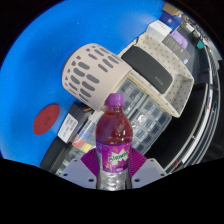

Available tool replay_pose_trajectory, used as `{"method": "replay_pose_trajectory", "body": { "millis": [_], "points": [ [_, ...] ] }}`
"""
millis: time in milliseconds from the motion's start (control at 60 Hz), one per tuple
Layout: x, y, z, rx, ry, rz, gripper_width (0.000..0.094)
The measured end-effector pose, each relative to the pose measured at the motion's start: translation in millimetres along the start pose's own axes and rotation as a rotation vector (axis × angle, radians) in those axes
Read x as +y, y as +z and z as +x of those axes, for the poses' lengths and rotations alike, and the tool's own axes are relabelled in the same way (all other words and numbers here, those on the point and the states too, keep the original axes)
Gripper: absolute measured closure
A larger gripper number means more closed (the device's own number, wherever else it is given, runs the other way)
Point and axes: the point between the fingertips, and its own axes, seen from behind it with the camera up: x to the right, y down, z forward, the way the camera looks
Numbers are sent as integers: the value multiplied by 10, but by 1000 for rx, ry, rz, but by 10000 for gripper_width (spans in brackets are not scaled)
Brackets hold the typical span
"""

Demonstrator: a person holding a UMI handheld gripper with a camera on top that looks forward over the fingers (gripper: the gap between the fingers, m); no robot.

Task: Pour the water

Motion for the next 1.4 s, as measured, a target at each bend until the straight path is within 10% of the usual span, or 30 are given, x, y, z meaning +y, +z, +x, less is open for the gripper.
{"method": "replay_pose_trajectory", "body": {
  "millis": [283,850,1400],
  "points": [
    [176,21,-36,-22,192,-39,584],
    [78,5,-234,-388,2103,92,562],
    [-132,108,-508,-304,2171,121,495]
  ]
}}
